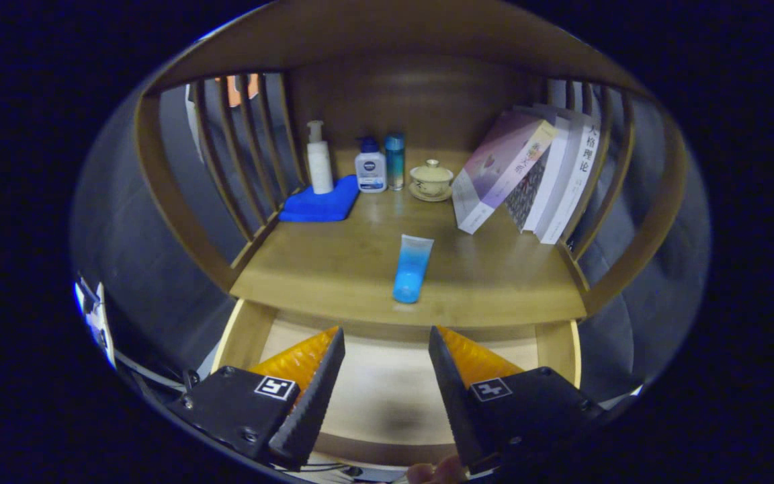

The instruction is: Pull open the drawer, take out the items inside it, and place them on the countertop above the cabinet.

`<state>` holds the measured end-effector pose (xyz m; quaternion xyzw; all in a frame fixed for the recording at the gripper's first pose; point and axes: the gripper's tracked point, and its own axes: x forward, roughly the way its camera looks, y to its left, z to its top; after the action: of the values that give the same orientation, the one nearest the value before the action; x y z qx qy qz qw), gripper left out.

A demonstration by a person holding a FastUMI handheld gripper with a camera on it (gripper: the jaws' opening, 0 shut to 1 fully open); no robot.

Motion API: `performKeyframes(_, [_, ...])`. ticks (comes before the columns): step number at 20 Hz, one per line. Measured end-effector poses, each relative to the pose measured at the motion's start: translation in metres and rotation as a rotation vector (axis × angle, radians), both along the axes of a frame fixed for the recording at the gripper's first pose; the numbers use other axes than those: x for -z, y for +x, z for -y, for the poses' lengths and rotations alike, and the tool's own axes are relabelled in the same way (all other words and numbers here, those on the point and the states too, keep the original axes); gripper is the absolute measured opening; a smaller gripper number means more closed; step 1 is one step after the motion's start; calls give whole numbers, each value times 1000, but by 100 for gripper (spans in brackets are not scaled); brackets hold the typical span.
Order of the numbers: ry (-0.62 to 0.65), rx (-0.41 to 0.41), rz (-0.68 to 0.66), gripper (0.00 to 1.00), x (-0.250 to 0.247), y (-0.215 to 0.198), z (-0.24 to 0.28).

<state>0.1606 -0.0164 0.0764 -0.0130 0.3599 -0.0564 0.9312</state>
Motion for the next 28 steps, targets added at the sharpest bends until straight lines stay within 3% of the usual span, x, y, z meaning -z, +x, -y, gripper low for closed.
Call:
performKeyframes(5, [7, -40, 149, 81, -12, -61, -12])
performKeyframes(7, [10, -42, 191, 97, -9, -85, -15])
performKeyframes(14, [-7, -11, 398, 97, 8, -147, -10])
performKeyframes(24, [-22, 34, 517, 96, 92, -176, -9])
performKeyframes(28, [-44, 15, 523, 96, 128, -180, -14])
